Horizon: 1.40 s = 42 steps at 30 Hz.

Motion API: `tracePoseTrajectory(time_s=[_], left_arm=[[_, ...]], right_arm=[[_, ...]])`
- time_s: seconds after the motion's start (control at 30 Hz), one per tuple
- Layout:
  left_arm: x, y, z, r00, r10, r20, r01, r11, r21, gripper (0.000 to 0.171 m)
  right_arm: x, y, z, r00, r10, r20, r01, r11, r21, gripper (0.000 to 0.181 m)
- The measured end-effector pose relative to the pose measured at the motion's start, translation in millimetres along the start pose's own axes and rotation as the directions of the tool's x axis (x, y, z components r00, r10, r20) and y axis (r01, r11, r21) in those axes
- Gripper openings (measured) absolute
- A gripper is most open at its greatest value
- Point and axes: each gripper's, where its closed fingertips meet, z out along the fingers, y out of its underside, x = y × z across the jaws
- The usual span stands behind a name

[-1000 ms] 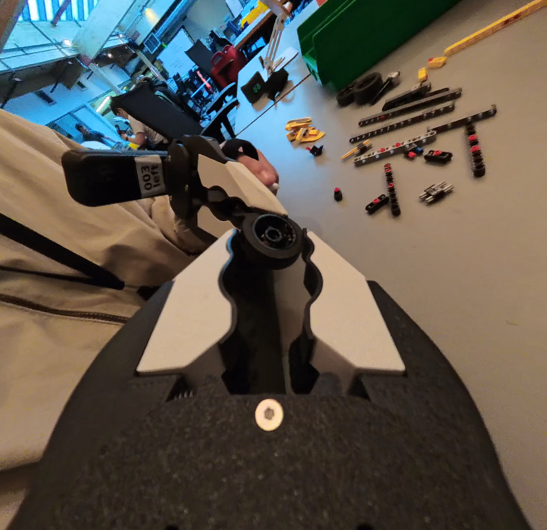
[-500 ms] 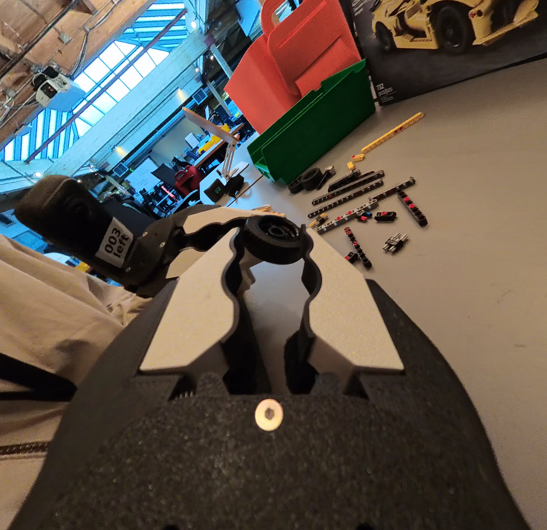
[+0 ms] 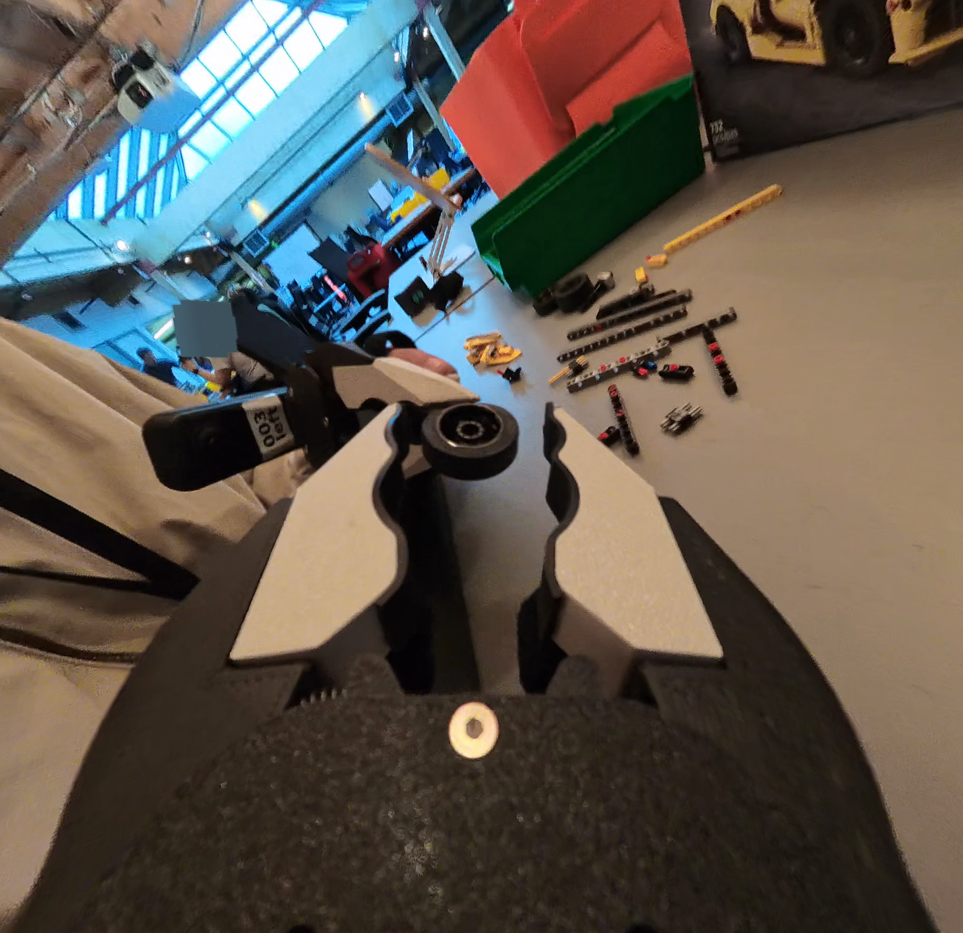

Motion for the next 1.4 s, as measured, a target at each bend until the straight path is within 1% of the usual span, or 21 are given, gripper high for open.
tracePoseTrajectory(time_s=[0.1,0.2,0.27,0.33,0.37,0.4,0.43,0.5,0.53,0.57,0.6,0.63,0.7,0.77,0.9,1.0,1.1,1.17,1.2,1.3,1.4], left_arm=[[1,-2,2,0.999,0.033,-0.004,-0.033,0.999,0.013,0.013],[0,-4,3,0.999,0.044,0.019,-0.044,0.999,-0.002,0.014],[-6,-6,-1,0.998,-0.057,0.039,0.056,0.998,0.013,0.014],[-11,4,-3,0.956,-0.293,0.013,0.293,0.956,-0.026,0.016],[-14,12,-5,0.896,-0.443,-0.005,0.443,0.896,-0.034,0.016],[-15,16,-7,0.795,-0.605,-0.048,0.604,0.796,-0.029,0.016],[-16,14,-9,0.646,-0.753,-0.127,0.758,0.653,-0.015,0.016],[-23,4,-14,0.275,-0.909,-0.313,0.956,0.293,-0.012,0.019],[-25,-4,-17,0.112,-0.905,-0.410,0.990,0.138,-0.034,0.026],[-28,-9,-19,-0.018,-0.876,-0.481,0.998,0.014,-0.062,0.028],[-30,-11,-19,-0.112,-0.842,-0.528,0.993,-0.079,-0.085,0.028],[-32,-14,-20,-0.182,-0.805,-0.565,0.983,-0.149,-0.105,0.028],[-33,-18,-21,-0.287,-0.734,-0.616,0.958,-0.240,-0.160,0.028],[-33,-25,-25,-0.342,-0.672,-0.657,0.939,-0.276,-0.206,0.026],[-29,-29,-25,-0.390,-0.628,-0.673,0.920,-0.301,-0.252,0.019],[-29,-28,-27,-0.394,-0.621,-0.678,0.918,-0.305,-0.254,0.016],[-31,-25,-30,-0.327,-0.662,-0.675,0.944,-0.266,-0.196,0.013],[-32,-25,-33,-0.275,-0.683,-0.677,0.960,-0.228,-0.160,0.013],[-33,-26,-34,-0.270,-0.678,-0.684,0.962,-0.226,-0.155,0.013],[-33,-30,-36,-0.279,-0.648,-0.709,0.959,-0.229,-0.168,0.013],[-30,-34,-37,-0.277,-0.635,-0.721,0.960,-0.216,-0.179,0.013]], right_arm=[[-4,22,15,1.000,0.011,0.022,-0.008,0.994,-0.105,0.057],[-2,30,24,0.997,-0.073,-0.018,0.070,0.988,-0.135,0.046],[-7,22,25,0.991,-0.134,-0.005,0.133,0.988,-0.083,0.046],[-1,16,23,0.966,-0.248,-0.075,0.245,0.968,-0.046,0.046],[2,14,20,0.947,-0.305,-0.103,0.302,0.952,-0.043,0.046],[2,12,18,0.931,-0.347,-0.115,0.346,0.938,-0.030,0.046],[-1,9,17,0.915,-0.386,-0.118,0.388,0.922,-0.007,0.045],[-3,1,15,0.844,-0.507,-0.176,0.518,0.855,0.019,0.045],[-5,-1,16,0.794,-0.575,-0.200,0.588,0.809,0.010,0.045],[-9,-1,18,0.756,-0.621,-0.210,0.635,0.772,0.003,0.045],[-14,-3,19,0.736,-0.642,-0.213,0.660,0.751,0.018,0.045],[-20,-5,20,0.731,-0.650,-0.208,0.671,0.740,0.045,0.045],[-24,-8,21,0.727,-0.652,-0.216,0.679,0.730,0.080,0.045],[-24,-1,25,0.706,-0.679,-0.204,0.699,0.713,0.045,0.045],[-29,4,31,0.643,-0.738,-0.204,0.757,0.653,0.020,0.045],[-29,7,32,0.701,-0.693,-0.170,0.707,0.707,0.030,0.045],[-39,4,23,0.906,-0.423,-0.017,0.421,0.897,0.134,0.046],[-39,-6,15,0.980,-0.164,0.112,0.141,0.973,0.185,0.053],[-33,-3,15,0.989,-0.066,0.131,0.045,0.987,0.157,0.056],[-35,3,22,0.974,0.034,0.225,-0.064,0.990,0.128,0.042],[-44,-2,22,0.950,0.080,0.303,-0.127,0.982,0.137,0.015]])
